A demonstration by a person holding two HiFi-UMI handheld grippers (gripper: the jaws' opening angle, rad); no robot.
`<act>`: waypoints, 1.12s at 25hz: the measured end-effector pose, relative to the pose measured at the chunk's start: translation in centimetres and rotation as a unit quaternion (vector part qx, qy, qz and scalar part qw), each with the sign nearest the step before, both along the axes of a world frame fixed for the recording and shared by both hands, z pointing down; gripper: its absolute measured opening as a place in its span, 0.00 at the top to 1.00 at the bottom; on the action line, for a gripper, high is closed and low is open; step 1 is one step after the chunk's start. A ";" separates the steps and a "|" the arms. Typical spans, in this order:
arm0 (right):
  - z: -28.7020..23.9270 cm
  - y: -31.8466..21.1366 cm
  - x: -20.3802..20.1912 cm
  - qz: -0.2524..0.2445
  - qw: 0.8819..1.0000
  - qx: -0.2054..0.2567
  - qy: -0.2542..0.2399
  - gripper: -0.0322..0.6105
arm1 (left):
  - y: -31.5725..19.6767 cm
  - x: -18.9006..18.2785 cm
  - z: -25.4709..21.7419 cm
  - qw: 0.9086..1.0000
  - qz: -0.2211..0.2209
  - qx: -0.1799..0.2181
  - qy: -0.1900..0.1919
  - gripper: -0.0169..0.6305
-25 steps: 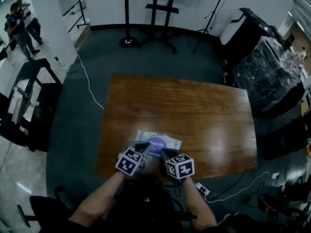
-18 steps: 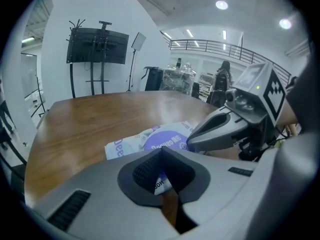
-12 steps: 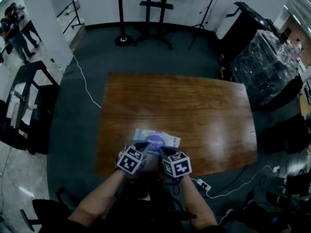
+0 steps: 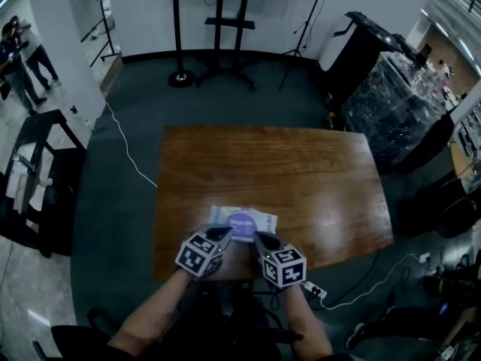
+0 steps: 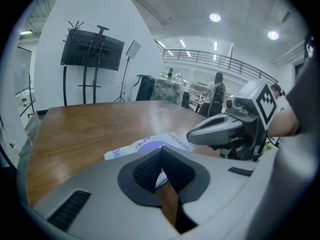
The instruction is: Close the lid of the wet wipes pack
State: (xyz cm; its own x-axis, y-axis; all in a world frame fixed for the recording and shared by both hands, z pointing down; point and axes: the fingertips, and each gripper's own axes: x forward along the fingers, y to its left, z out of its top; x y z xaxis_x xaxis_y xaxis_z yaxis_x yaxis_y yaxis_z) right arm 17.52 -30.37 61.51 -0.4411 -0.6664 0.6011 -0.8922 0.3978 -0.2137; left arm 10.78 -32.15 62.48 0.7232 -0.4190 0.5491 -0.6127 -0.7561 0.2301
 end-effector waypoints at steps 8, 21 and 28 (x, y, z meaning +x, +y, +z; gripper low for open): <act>-7.9 2.3 -0.4 0.083 0.990 0.109 -0.037 0.94 | 1.7 -0.2 -7.7 0.995 0.038 0.054 0.076 0.97; -21.5 6.9 -0.1 0.089 0.954 0.275 -0.075 0.94 | 6.1 1.3 -19.7 0.979 0.059 0.137 0.141 0.98; -24.2 10.6 0.4 0.064 0.947 0.299 -0.095 0.94 | 10.1 2.3 -23.1 0.972 0.045 0.160 0.167 0.98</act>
State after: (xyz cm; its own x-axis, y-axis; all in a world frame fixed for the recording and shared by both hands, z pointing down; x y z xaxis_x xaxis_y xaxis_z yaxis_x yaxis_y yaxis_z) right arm 17.93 -19.77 37.34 -0.3969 -0.9177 0.0166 -0.9089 0.3905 -0.1463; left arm 13.10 -22.07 39.34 0.8802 -0.4567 0.1290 -0.4726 -0.8686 0.1494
